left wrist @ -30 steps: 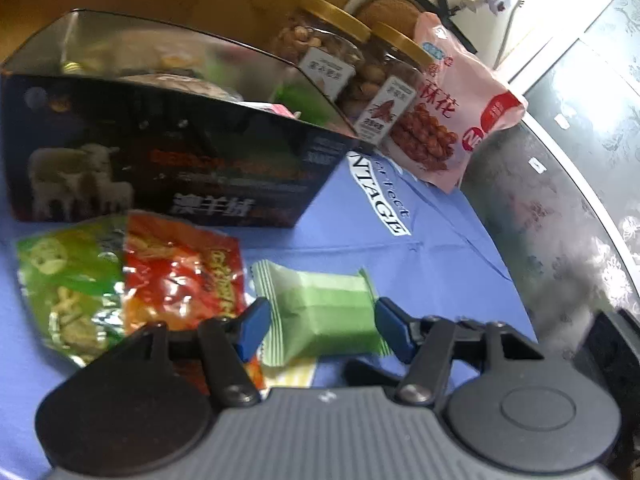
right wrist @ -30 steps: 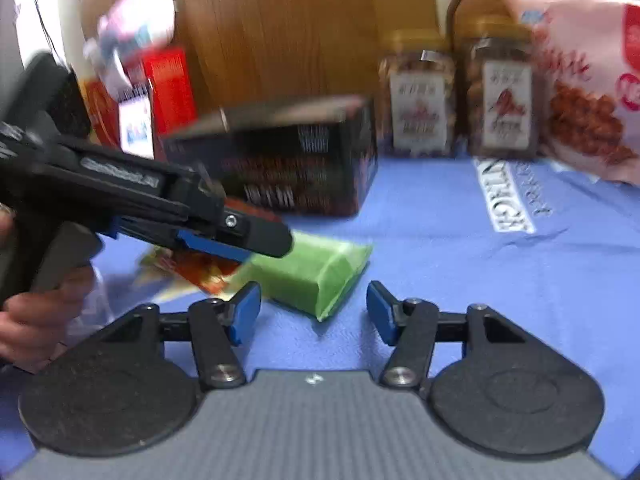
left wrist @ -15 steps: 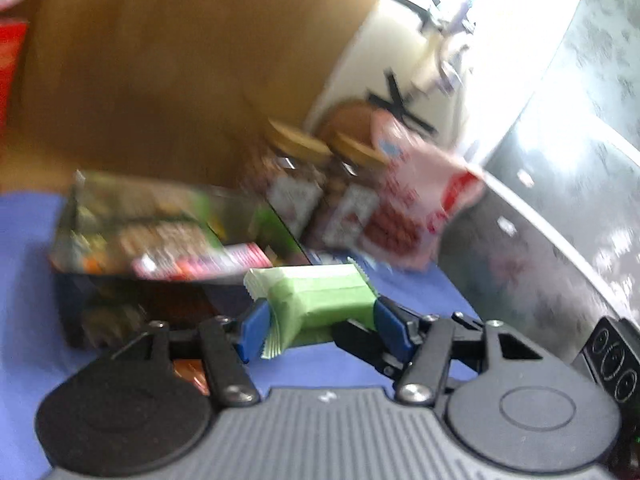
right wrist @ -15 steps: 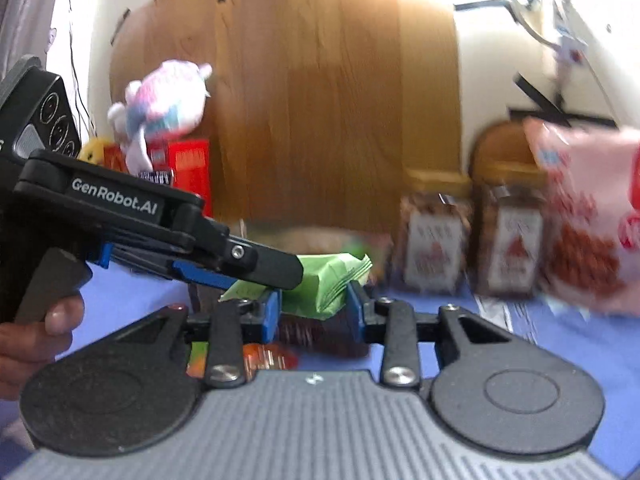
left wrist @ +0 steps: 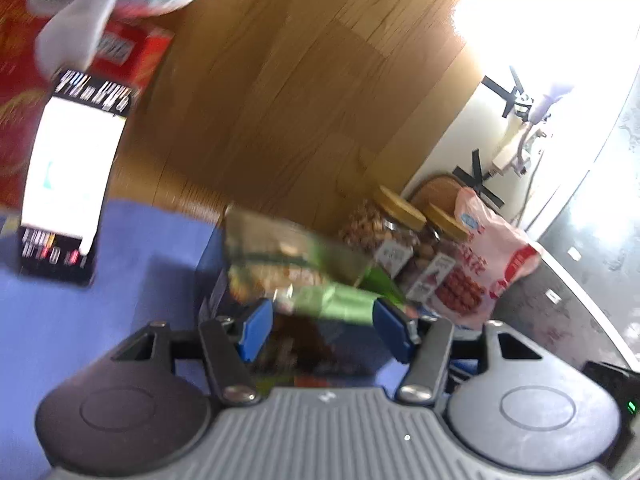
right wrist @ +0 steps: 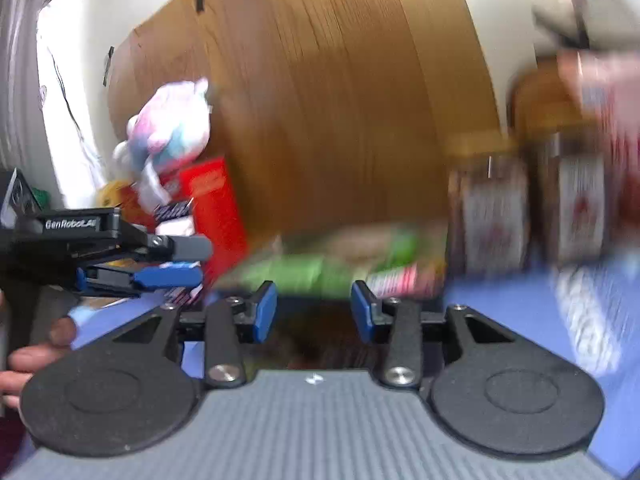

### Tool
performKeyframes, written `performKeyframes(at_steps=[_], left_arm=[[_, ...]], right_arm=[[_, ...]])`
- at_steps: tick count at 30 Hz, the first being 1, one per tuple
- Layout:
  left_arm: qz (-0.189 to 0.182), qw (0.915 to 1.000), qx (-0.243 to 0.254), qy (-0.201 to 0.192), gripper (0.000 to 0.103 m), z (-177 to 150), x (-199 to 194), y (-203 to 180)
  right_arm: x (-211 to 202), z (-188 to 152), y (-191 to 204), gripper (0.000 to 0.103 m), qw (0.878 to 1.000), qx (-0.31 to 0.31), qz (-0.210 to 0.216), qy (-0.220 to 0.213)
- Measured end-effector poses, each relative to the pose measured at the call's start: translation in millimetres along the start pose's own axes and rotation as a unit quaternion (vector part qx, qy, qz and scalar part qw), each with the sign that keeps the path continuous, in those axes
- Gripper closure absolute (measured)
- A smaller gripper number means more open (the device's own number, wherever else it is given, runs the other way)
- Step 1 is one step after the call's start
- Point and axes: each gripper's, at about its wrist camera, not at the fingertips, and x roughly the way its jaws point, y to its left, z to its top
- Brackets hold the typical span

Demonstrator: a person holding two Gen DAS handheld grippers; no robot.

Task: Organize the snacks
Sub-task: 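Lift the green wafer packet into the tin and open the right gripper, then grasp the orange-red snack bag with the right gripper and lift it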

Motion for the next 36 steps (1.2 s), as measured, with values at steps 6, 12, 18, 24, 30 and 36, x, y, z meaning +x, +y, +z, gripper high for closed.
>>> performKeyframes(at_steps=[6, 12, 18, 24, 30, 36], left_arm=[[-0.039, 0.9956, -0.051, 0.068, 0.047, -43, 8, 16], [-0.057, 0.9913, -0.037, 0.113, 0.052, -71, 32, 6], [-0.049, 0.9888, -0.048, 0.133, 0.073, -78, 42, 15], [-0.059, 0.9872, -0.066, 0.133, 0.077, -78, 45, 22], [-0.057, 0.9875, -0.065, 0.132, 0.081, -78, 44, 21], [-0.057, 0.9876, -0.082, 0.121, 0.086, -79, 31, 25]], right_arm=[[10, -18, -27, 0.059, 0.994, 0.085, -0.006, 0.065], [40, -12, -62, 0.059, 0.98, 0.182, -0.006, 0.086], [50, -18, -60, 0.059, 0.978, 0.184, 0.019, 0.096], [45, -27, -62, 0.058, 0.965, 0.219, 0.083, 0.115], [39, -36, -38, 0.058, 0.958, 0.206, 0.137, 0.142], [27, -41, -26, 0.058, 0.963, 0.202, 0.129, 0.127]])
